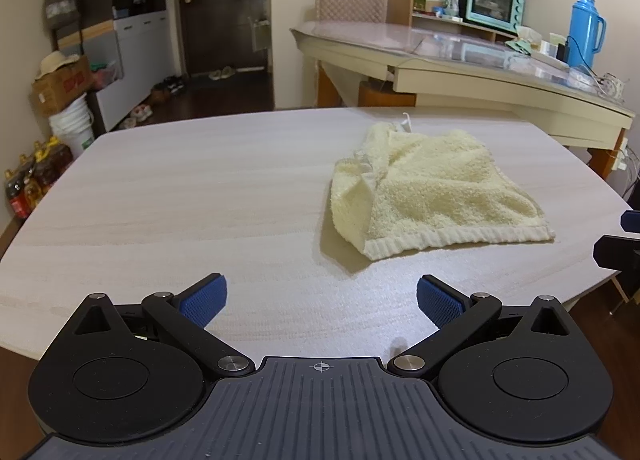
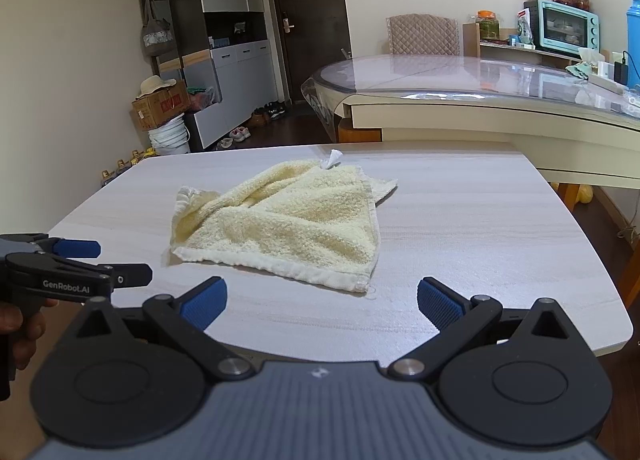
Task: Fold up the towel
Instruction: 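Move both tools toward the crumpled cream towel, then close the left tool on a towel corner while the right tool grasps another corner, then lift the towel with both tools and spread it out across the table, then lower the towel flat and open both tools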
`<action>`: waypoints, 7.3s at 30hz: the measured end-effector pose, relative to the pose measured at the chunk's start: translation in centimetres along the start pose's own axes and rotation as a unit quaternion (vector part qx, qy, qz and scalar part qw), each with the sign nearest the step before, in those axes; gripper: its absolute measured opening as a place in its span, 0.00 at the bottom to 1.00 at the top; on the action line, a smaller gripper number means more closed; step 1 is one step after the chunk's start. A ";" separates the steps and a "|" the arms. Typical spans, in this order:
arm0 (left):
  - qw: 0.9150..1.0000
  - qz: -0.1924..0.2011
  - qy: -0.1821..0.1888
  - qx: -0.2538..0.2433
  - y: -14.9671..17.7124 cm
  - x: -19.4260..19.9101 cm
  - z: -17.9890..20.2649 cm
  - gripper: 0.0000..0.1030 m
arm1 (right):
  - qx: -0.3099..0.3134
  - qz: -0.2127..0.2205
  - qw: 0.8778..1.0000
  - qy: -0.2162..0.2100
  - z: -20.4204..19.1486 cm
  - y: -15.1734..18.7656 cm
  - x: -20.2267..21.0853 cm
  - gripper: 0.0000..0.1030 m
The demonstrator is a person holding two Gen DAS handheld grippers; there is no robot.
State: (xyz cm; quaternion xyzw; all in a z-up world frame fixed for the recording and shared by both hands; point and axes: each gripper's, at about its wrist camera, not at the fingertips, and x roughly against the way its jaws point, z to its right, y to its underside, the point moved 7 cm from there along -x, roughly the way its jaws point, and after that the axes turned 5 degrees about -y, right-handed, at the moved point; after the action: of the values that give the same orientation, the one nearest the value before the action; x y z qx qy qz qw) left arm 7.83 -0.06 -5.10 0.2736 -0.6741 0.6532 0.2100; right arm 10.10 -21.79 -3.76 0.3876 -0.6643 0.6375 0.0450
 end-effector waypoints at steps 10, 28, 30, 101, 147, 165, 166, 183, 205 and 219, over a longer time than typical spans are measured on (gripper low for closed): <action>1.000 -0.003 0.001 0.000 0.0 -0.4 0.0 1.00 | -0.002 -0.003 1.000 0.001 0.3 0.1 -0.6 1.00; 1.000 -0.005 0.006 -0.011 -0.8 -1.5 0.5 1.00 | -0.007 -0.008 1.000 -0.001 1.0 0.2 -1.7 0.99; 1.000 -0.004 0.006 -0.011 -0.9 -1.6 0.4 1.00 | -0.006 -0.009 1.000 -0.004 0.9 0.1 -2.0 1.00; 0.995 0.022 0.095 -0.023 -3.7 -1.7 -4.8 0.39 | 0.062 -0.032 0.996 -0.058 2.9 -1.8 -2.5 0.25; 0.948 0.063 0.166 -0.263 -14.1 -16.6 -1.6 0.01 | 0.055 -0.066 0.992 -0.095 5.1 -9.6 -16.5 0.54; 0.970 0.064 0.094 -0.216 -13.1 -16.8 -3.7 0.01 | 0.007 -0.039 0.998 -0.045 7.1 -8.2 -12.4 0.03; 0.970 0.062 0.093 -0.214 -12.9 -16.8 -3.8 0.01 | 0.000 -0.046 0.998 -0.044 7.5 -7.4 -12.0 0.03; 0.977 0.039 0.029 -0.207 -12.0 -17.7 -6.4 0.02 | 0.031 -0.028 0.997 -0.059 6.5 -7.7 -10.0 0.45; 0.976 0.041 0.031 -0.210 -11.7 -18.0 -6.8 0.02 | 0.186 -0.103 0.977 0.010 4.6 -11.0 -24.0 0.45; 0.984 0.035 0.068 -0.161 -11.2 -13.0 -8.5 0.27 | 0.247 -0.045 0.961 -0.121 0.8 -7.3 -8.7 0.38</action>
State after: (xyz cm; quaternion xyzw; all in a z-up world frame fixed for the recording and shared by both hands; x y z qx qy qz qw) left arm 24.32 9.68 -4.39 0.1671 -0.7641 0.5599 0.2733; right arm 20.68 -17.64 -2.76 0.4901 -0.4688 0.7275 -0.1040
